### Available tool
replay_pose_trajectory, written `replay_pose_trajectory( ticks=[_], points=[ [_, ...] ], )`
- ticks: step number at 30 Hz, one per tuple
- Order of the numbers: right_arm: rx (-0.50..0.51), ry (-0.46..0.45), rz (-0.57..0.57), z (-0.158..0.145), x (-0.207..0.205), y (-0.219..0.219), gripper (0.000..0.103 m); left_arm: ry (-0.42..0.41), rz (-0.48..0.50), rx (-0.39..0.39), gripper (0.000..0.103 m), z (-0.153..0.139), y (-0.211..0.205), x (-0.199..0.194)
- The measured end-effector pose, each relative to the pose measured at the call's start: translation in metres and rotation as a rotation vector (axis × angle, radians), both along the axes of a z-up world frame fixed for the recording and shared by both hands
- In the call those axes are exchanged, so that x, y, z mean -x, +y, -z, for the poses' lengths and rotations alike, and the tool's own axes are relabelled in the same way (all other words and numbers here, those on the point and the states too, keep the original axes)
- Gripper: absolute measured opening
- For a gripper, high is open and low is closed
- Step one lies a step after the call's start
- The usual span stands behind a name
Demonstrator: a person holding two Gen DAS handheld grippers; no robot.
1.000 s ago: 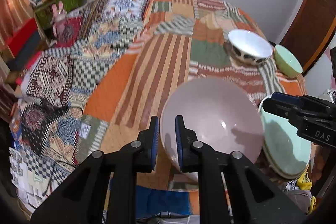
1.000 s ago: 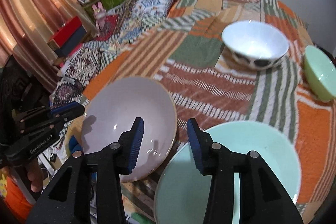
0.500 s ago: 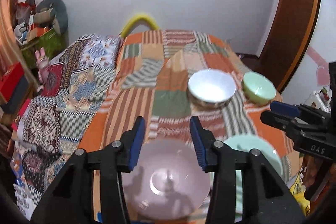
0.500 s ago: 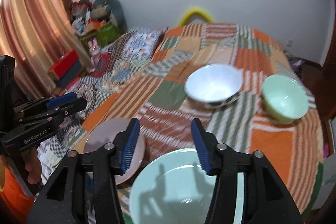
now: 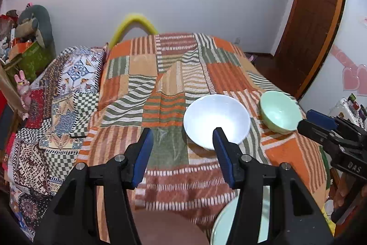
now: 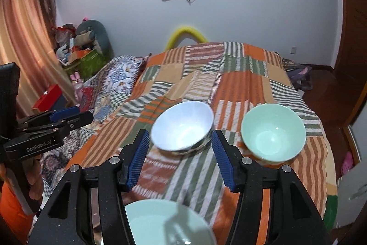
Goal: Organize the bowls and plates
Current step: 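Move the right gripper to the white bowl with black spots, then grasp the white spotted bowl rim with the right gripper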
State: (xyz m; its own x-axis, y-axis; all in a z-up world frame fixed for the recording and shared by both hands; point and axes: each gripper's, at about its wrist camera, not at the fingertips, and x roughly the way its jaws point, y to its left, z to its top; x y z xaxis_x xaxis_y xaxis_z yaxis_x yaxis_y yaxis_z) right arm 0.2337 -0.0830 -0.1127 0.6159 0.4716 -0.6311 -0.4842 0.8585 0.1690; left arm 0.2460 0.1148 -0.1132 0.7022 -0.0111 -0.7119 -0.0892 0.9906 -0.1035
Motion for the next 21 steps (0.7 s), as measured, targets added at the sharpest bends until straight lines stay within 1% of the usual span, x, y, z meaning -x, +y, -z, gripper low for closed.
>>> replay_pose_trajectory(
  ticks=[5,8,9,10,13,16,18,21],
  points=[
    [0.023,0.042,0.006,0.02,-0.025,0.005,0.053,0.07,0.013,-0.003,0.053,0.032,0.003,-0.037],
    [0.027,0.076,0.006,0.032,-0.038,0.009,0.053,0.103,0.018,0.019,0.053,0.049,0.006,-0.053],
    [0.025,0.091,0.006,0.038,-0.045,0.01,0.053,0.115,0.02,0.027,0.051,0.056,0.006,-0.059],
    [0.025,0.103,0.006,0.041,-0.047,0.012,0.053,0.122,0.023,0.028,0.047,0.061,0.007,-0.063],
    [0.029,0.151,-0.003,0.054,-0.061,0.017,0.053,0.15,0.035,0.025,0.038,0.075,0.006,-0.076],
    [0.04,0.176,-0.006,0.064,-0.069,0.022,0.053,0.174,0.033,0.019,0.029,0.088,0.004,-0.087],
    [0.057,0.185,-0.002,0.07,-0.073,0.025,0.052,0.187,0.036,0.018,0.028,0.095,0.003,-0.094],
    [0.066,0.209,-0.006,0.078,-0.078,0.029,0.045,0.201,0.045,0.031,0.027,0.103,0.001,-0.099]
  ],
)
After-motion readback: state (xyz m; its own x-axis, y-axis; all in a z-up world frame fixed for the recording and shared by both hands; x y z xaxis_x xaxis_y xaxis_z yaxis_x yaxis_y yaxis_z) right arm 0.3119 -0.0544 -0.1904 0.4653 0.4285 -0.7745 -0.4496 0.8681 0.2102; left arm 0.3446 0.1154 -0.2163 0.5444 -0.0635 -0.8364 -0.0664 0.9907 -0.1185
